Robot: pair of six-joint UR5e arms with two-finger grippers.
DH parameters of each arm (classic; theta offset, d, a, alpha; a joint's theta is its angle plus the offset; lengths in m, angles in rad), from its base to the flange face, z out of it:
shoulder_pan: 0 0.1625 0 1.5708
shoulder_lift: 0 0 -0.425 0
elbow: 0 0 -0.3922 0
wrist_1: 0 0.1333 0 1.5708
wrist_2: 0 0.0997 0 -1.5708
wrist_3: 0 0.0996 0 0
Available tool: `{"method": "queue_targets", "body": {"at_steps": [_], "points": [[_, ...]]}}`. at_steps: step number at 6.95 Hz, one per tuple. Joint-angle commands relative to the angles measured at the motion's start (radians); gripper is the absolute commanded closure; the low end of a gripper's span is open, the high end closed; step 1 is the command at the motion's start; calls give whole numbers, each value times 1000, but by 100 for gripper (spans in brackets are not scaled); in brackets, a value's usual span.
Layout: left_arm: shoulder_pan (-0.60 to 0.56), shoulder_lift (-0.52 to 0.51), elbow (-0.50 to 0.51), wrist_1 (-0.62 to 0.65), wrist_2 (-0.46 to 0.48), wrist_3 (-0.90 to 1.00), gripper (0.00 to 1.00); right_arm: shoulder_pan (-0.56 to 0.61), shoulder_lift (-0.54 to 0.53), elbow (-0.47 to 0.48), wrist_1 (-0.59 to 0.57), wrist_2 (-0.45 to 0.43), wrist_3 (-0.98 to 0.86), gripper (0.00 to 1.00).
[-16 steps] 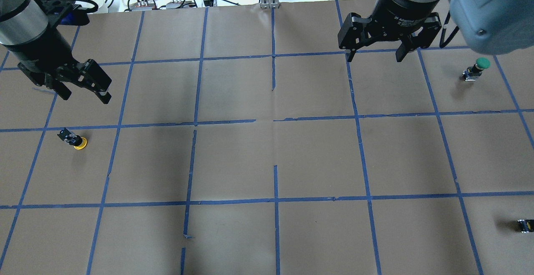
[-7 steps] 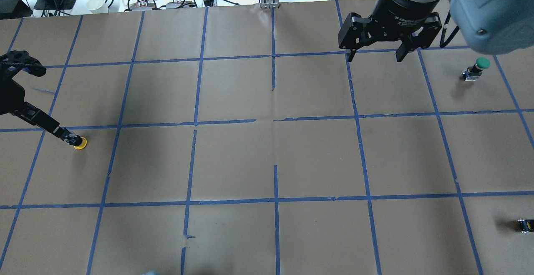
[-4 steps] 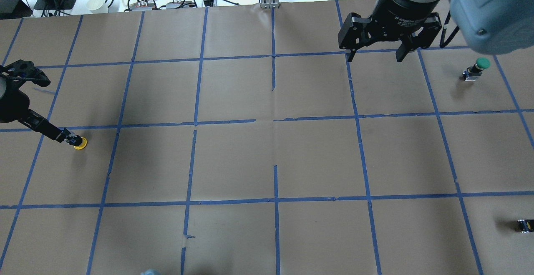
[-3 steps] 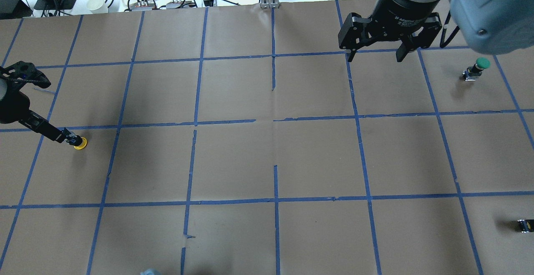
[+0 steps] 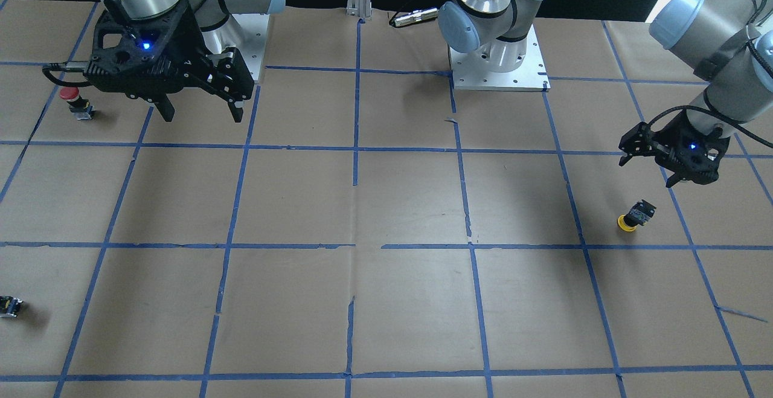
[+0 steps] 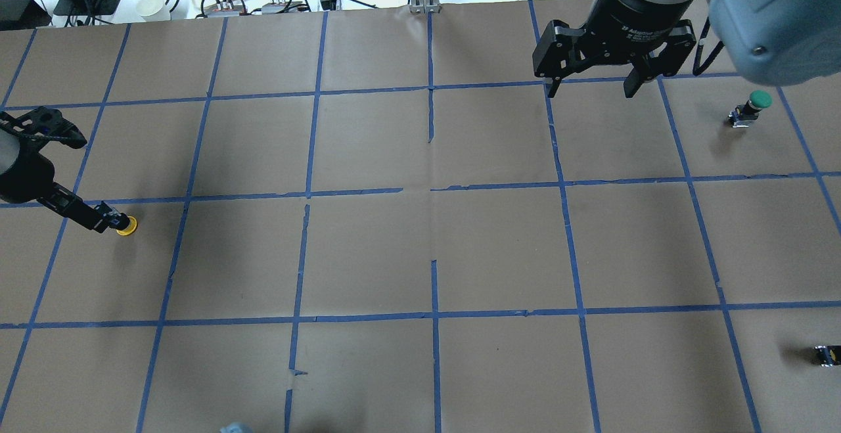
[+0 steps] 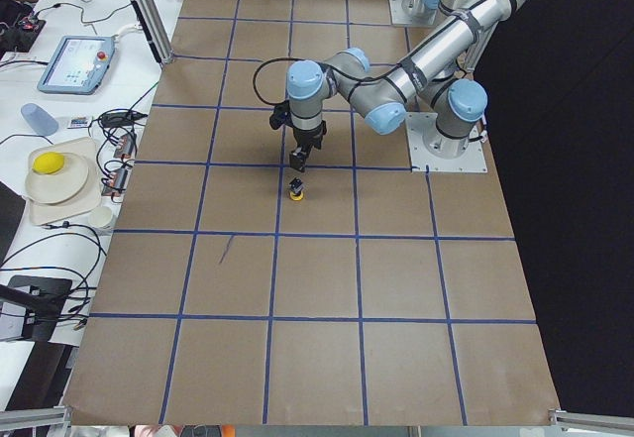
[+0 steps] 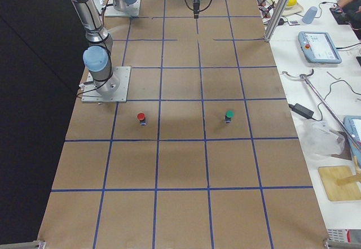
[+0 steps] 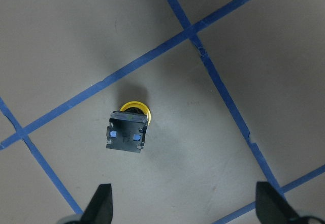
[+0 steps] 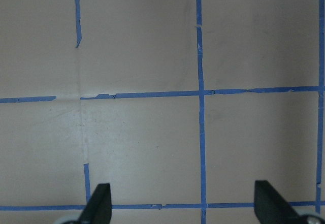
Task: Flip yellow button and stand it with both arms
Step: 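Close the left gripper on the dark base of the yellow button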
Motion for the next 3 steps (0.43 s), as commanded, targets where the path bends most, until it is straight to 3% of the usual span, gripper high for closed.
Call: {"method": "queue_targets", "body": {"at_steps": [1, 3], "points": [[3, -67, 0, 125, -2, 78, 1, 0, 0, 0, 0, 0, 0, 0], [39, -141, -11, 271, -15, 192, 1, 0, 0, 0, 0, 0, 0, 0]]}}
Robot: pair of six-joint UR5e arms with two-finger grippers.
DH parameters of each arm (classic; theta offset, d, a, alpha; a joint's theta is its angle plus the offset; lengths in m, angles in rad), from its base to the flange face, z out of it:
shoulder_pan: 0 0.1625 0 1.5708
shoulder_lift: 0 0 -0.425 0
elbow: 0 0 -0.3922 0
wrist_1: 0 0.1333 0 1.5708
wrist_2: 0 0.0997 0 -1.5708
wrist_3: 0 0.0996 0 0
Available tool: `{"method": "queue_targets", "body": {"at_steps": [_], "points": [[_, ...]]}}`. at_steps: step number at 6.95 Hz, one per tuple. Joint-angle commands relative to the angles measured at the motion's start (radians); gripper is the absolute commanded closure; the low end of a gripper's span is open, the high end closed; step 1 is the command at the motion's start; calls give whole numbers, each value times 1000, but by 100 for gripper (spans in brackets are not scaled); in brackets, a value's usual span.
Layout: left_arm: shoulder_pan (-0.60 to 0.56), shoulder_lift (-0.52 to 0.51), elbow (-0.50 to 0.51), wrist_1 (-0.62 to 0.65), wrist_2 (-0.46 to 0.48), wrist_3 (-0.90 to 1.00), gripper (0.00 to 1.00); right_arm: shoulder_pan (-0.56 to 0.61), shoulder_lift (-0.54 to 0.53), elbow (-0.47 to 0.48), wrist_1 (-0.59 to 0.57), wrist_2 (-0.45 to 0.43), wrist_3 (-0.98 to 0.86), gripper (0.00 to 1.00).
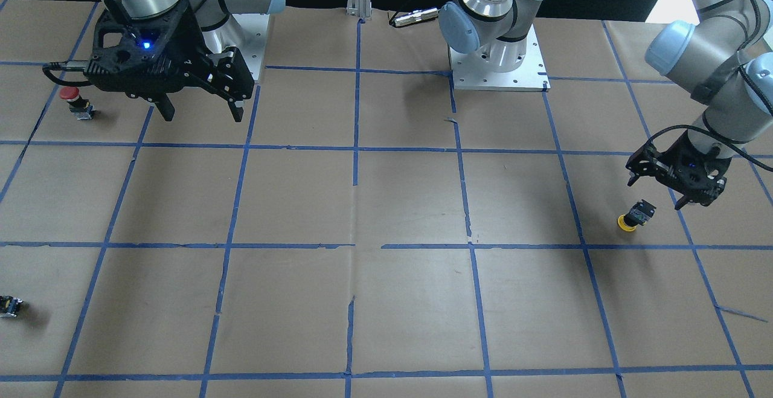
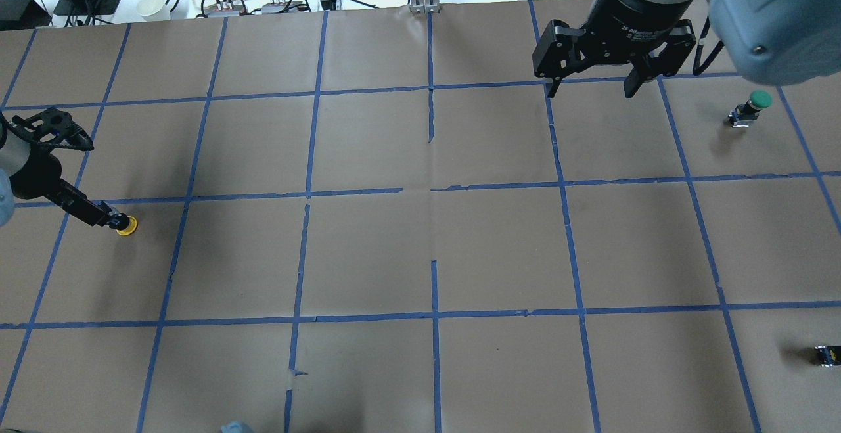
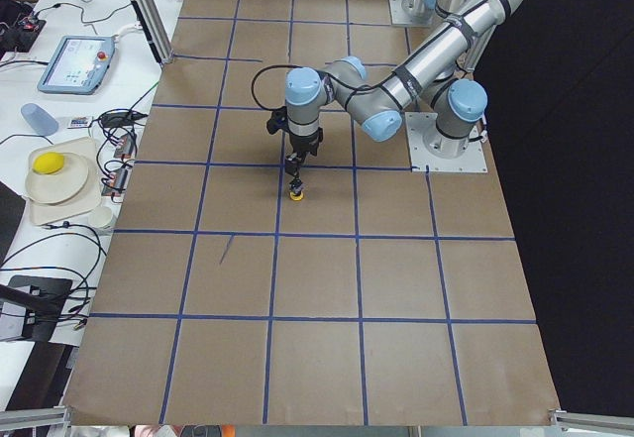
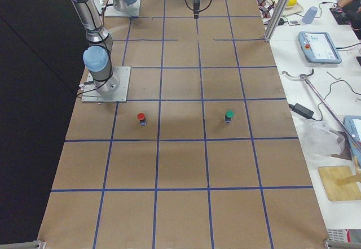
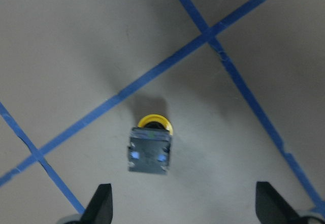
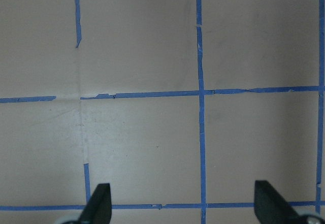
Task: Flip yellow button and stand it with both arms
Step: 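Close the left gripper on the dark base of the yellow button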
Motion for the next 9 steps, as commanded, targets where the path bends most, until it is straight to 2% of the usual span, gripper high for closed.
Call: {"method": "queue_targets", "body": {"at_steps": [1, 6, 8, 9], "points": [[28, -54, -10, 74, -20, 61, 1, 0, 0, 0, 0, 0, 0, 0], [28, -86, -27, 74, -74, 37, 4, 0, 0, 0, 2, 0, 0, 0], [28, -85, -32, 74, -65, 46, 19, 0, 0, 0, 2, 0, 0, 0], [28, -85, -33, 72, -66, 52, 31, 0, 0, 0, 0, 0, 0, 0]]}}
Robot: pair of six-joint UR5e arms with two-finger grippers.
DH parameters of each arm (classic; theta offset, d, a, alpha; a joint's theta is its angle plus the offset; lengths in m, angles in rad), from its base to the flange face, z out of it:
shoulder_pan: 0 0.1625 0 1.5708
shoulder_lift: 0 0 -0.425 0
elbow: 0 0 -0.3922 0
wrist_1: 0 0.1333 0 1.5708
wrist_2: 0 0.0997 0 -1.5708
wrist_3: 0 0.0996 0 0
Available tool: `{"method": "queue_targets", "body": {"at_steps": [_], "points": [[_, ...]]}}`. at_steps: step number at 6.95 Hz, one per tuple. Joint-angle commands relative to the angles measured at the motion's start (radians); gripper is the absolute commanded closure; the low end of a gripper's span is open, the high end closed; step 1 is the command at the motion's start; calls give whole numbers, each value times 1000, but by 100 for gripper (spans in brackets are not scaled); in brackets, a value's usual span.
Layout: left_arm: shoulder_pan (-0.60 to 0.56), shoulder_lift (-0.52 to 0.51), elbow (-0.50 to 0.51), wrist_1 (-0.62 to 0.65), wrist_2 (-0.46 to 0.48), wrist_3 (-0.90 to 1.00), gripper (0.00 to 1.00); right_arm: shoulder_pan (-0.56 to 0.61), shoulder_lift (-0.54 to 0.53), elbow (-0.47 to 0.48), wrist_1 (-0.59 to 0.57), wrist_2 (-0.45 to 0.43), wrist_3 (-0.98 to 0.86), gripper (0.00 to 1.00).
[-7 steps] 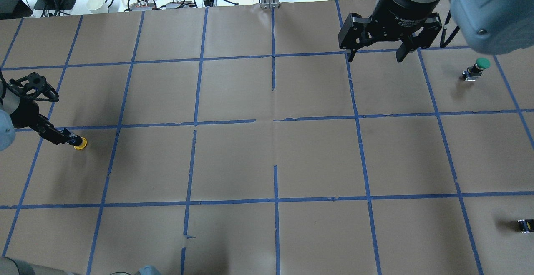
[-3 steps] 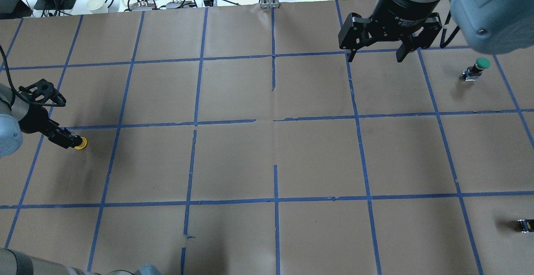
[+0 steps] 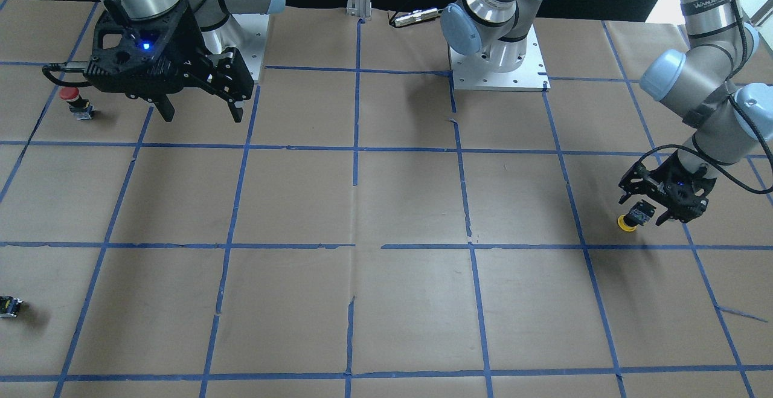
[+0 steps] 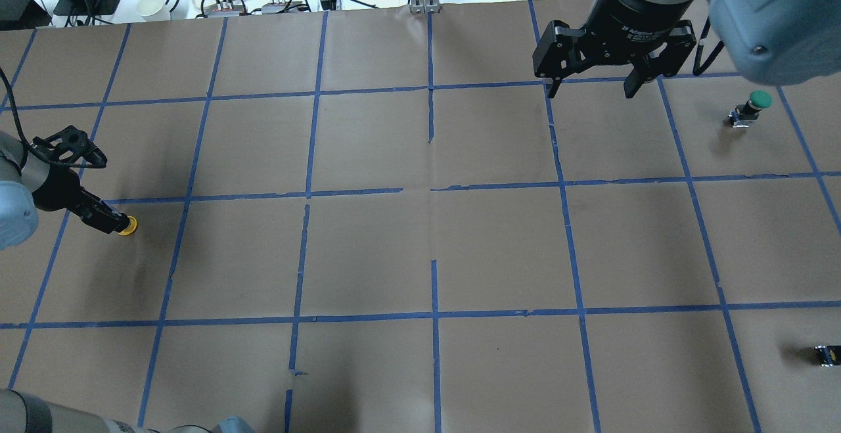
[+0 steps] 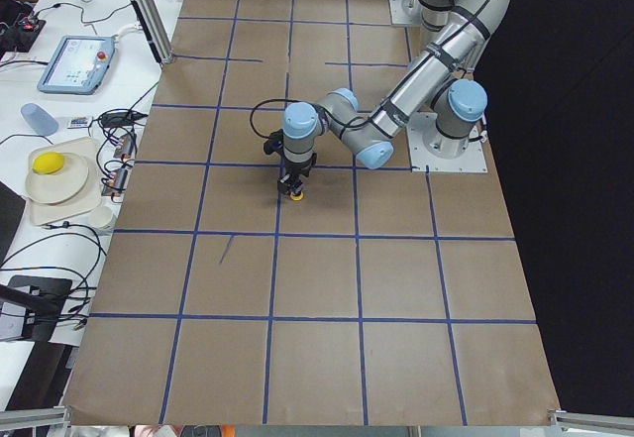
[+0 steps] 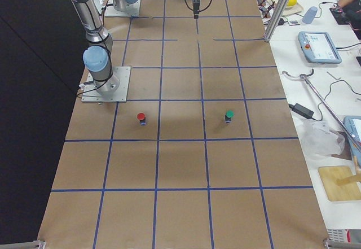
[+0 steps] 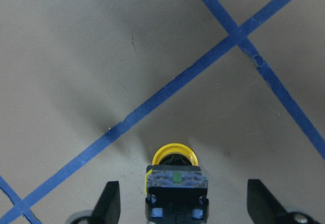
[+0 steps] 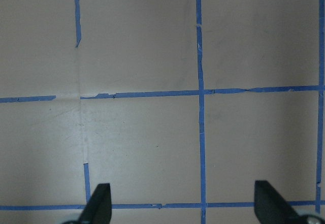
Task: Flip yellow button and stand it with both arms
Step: 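Lift the button with the left gripper and carry it toward the right gripper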
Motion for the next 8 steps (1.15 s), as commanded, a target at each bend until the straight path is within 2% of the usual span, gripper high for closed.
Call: {"method": "queue_targets", "body": {"at_steps": [1, 2, 3, 4, 5, 6, 7, 8], "points": [[0, 0, 0, -1, 5, 11, 54, 2, 0, 0, -1, 0, 0, 0], [0, 0, 1, 0, 4, 5, 69, 0, 0, 0, 0, 0, 0, 0], [0, 1, 14, -1, -1, -1, 79, 0, -3, 0, -1, -2, -6, 0], [-3, 15, 26, -15, -8, -9, 82, 0, -8, -3, -3, -2, -9, 0], [-9, 41, 35, -74, -69, -10, 84, -3, -6, -18, -6, -8, -15, 0], [-8, 64, 49, -172, -120, -36, 84, -3, -11, -26, -4, -15, -15, 0], [-17, 101, 67, -332, -146, -138, 86, -2, -30, -28, -3, -17, -14, 0], [-32, 135, 87, -475, -216, -224, 87, -2, -32, -32, -6, -21, -14, 0]]}}
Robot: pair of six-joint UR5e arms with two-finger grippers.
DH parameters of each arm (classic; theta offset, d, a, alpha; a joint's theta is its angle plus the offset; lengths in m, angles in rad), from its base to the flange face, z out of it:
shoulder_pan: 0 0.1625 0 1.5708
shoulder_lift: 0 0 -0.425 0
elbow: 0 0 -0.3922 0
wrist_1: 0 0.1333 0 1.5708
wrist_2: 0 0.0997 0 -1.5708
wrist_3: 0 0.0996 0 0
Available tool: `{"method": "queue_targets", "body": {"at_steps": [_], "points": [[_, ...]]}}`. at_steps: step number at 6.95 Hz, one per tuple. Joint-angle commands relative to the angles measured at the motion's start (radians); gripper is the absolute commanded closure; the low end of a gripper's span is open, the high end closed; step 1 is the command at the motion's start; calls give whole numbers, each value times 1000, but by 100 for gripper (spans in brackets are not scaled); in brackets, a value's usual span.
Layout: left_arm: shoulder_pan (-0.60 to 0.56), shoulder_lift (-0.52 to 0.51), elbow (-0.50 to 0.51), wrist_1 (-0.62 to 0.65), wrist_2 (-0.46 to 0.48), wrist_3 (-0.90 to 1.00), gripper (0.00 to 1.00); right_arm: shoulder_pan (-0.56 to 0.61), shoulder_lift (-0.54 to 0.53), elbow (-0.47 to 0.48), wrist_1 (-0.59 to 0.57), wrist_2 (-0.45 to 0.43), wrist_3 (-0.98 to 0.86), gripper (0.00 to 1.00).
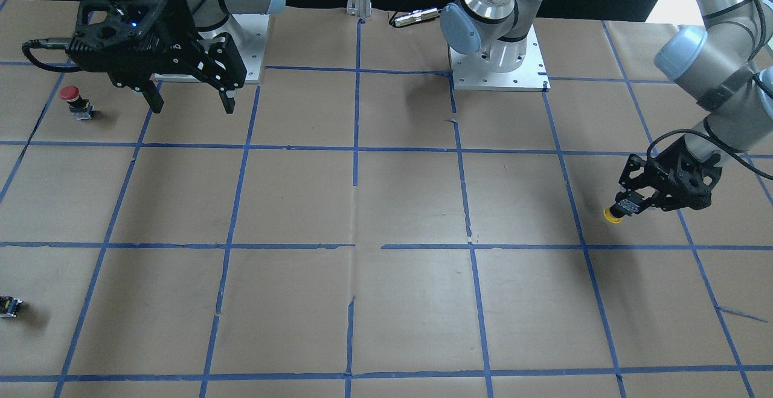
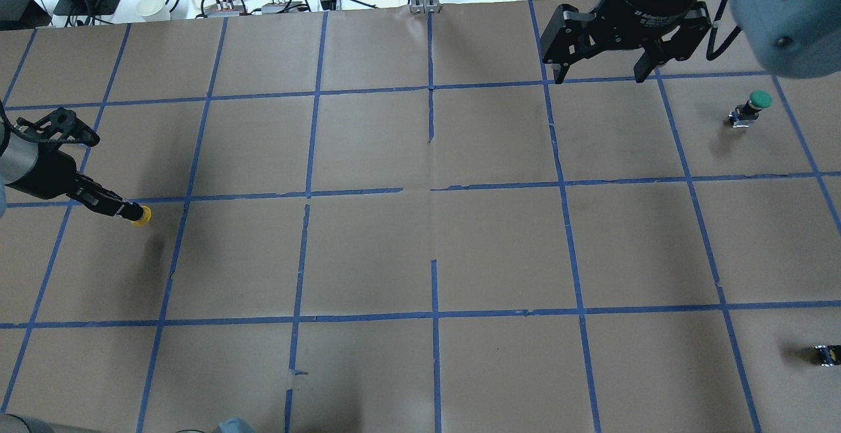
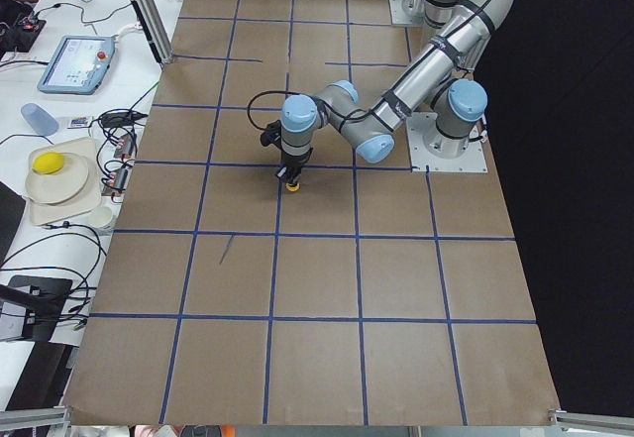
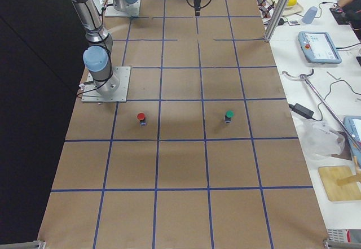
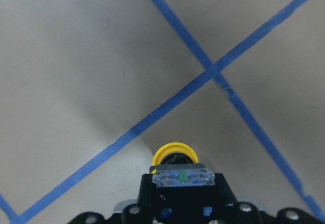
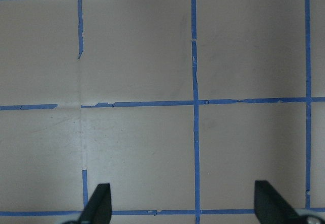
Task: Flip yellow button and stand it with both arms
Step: 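Lift the button with the left gripper and carry it toward the right gripper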
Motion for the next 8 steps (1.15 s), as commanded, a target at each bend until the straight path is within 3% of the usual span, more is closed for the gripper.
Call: {"method": "queue_targets", "body": {"at_steps": [1, 2, 3, 4, 6, 7, 8], "points": [[-28, 58, 53, -335, -161, -138, 87, 0, -13, -7, 6, -2, 2, 0], [-32, 74, 84, -483, -192, -158, 92, -3, -24, -19, 1, 10, 5, 0], [-57, 63, 90, -627, -300, -234, 95, -3, -28, -32, -2, 18, 17, 0], [-118, 72, 89, -715, -406, -245, 95, -22, -28, -32, -2, 95, 29, 0], [-216, 75, 78, -882, -639, -235, 95, -143, -28, -26, 48, 337, 77, 0], [-283, 85, 78, -912, -726, -227, 95, -191, -28, -21, 138, 470, 77, 0], [-343, 104, 70, -924, -842, -227, 95, -260, -28, -13, 279, 666, 75, 1]]}}
